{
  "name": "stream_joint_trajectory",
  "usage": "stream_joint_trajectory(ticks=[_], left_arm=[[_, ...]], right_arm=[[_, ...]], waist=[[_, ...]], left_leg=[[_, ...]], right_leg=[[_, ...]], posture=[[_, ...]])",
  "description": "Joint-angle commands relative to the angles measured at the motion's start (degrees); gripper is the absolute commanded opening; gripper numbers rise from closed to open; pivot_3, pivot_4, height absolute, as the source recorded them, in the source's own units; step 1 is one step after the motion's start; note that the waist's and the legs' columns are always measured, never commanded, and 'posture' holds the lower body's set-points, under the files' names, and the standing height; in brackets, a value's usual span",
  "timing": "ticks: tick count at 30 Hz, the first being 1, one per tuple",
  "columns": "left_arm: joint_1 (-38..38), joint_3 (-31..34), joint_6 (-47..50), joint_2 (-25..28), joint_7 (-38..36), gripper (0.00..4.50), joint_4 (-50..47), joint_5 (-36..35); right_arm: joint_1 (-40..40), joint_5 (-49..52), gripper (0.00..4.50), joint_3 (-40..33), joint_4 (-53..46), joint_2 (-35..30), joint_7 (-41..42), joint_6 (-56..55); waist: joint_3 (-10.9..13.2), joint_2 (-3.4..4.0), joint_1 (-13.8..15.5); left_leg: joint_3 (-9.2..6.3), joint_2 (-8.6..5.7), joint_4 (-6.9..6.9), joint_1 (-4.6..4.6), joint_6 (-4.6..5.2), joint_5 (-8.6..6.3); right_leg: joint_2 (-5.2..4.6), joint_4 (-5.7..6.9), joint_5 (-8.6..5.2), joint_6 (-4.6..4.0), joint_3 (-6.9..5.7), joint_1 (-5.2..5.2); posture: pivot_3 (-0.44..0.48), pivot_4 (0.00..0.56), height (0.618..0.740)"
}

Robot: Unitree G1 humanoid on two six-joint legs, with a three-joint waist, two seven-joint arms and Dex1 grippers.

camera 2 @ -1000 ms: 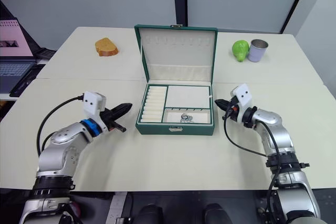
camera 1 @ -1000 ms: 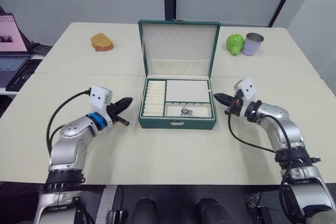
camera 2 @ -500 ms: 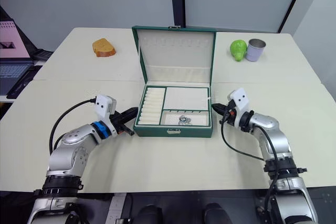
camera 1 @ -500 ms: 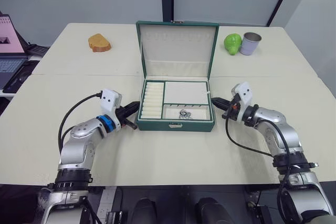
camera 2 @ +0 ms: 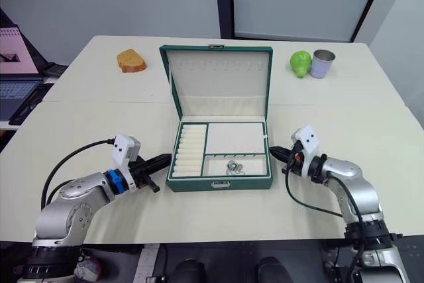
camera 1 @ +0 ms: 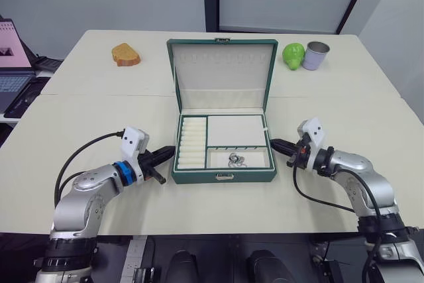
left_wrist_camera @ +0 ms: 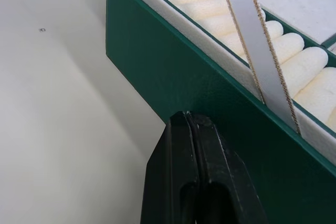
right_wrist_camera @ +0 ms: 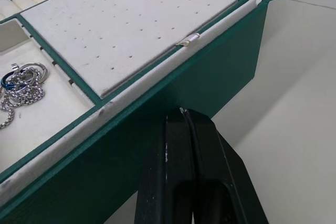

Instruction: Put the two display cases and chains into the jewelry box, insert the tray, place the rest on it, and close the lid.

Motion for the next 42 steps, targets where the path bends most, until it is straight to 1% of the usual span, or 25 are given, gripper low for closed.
stream_joint_trajectory(ticks=[1,6,11,16,20,24,28,32,35,42], left_arm=[[1.5,-2.7,1.2,0.3,-3.3,0.00,-5.0,-2.7],[2.6,-2.7,1.8,1.1,-3.4,0.00,-6.1,-3.1],[2.1,-2.8,1.3,0.9,-3.0,0.00,-5.6,-2.8],[1.5,-0.9,0.4,1.4,-3.0,0.00,-5.0,-3.0],[3.0,4.2,-2.1,3.9,-5.3,0.00,-6.9,-4.6],[6.0,8.8,-6.2,3.9,-6.0,0.00,-10.3,-5.9],[12.3,13.0,-10.8,1.9,-5.9,0.00,-16.1,-7.9],[23.8,15.8,-13.3,-1.5,-5.7,0.00,-24.9,-10.5],[31.4,16.5,-17.7,-4.5,-6.7,0.00,-28.5,-10.6],[40.6,18.5,-24.4,-9.6,-4.4,0.00,-32.3,-10.3]], right_arm=[[1.8,3.7,0.02,3.2,-6.0,0.5,2.8,2.2],[2.8,4.7,0.02,3.3,-8.2,0.2,2.7,3.8],[3.2,4.3,0.02,3.5,-8.6,0.8,1.8,3.9],[3.0,5.5,0.02,0.4,-7.7,0.2,1.8,4.4],[2.6,8.1,0.02,-4.5,-7.0,-3.9,4.2,5.7],[1.0,10.1,0.02,-6.7,-5.3,-7.4,6.2,6.3],[-3.3,10.0,0.02,-7.5,-0.2,-9.9,7.8,4.3],[-11.1,7.7,0.02,-7.1,8.9,-11.0,9.6,-0.2],[-17.8,5.7,0.02,-6.7,17.1,-11.2,10.4,-4.2],[-32.2,-0.5,0.02,-4.1,37.4,-8.7,11.9,-15.4]], waist=[[0.0,0.00,0.1],[0.0,0.00,0.2],[0.0,0.00,0.3],[0.0,-0.01,0.3],[0.0,-0.03,0.4],[0.0,-0.03,0.5],[0.0,-0.03,0.4],[0.1,-0.03,0.0],[0.1,-0.04,-0.3],[0.1,-0.03,-0.5]], left_leg=[[0.00,0.00,0.00,0.00,0.00,0.00],[0.00,0.00,-0.01,0.00,0.00,0.00],[0.00,-0.01,-0.02,0.01,0.00,0.00],[0.00,-0.01,-0.01,0.00,0.00,0.00],[0.01,-0.02,-0.01,-0.06,0.00,0.00],[0.02,-0.01,-0.01,-0.07,0.00,0.00],[0.04,-0.01,-0.01,-0.02,0.01,-0.01],[0.08,0.00,-0.01,-0.02,0.02,-0.01],[0.11,-0.01,-0.02,-0.02,0.02,-0.01],[0.08,-0.03,0.00,0.05,0.04,-0.02]], right_leg=[[0.00,0.00,0.00,0.00,0.01,0.00],[0.00,-0.01,0.00,0.00,0.02,0.00],[0.01,-0.01,0.00,0.00,0.02,0.00],[0.01,-0.01,0.00,0.00,0.02,-0.01],[0.01,-0.01,0.00,0.00,0.03,-0.07],[0.00,-0.05,0.00,0.00,0.03,-0.06],[0.00,-0.07,0.00,0.00,0.09,-0.03],[-0.01,-0.10,0.00,0.00,0.13,-0.03],[-0.04,-0.23,0.00,0.00,0.13,0.02],[-0.03,-0.46,0.00,0.00,0.17,0.26]], posture=[[0.000,0.150,0.740],[0.000,0.150,0.740],[0.000,0.150,0.740],[0.000,0.150,0.740],[0.000,0.150,0.740],[0.000,0.150,0.740],[0.000,0.150,0.740],[0.000,0.150,0.740],[0.000,0.150,0.740],[0.000,0.150,0.740]])
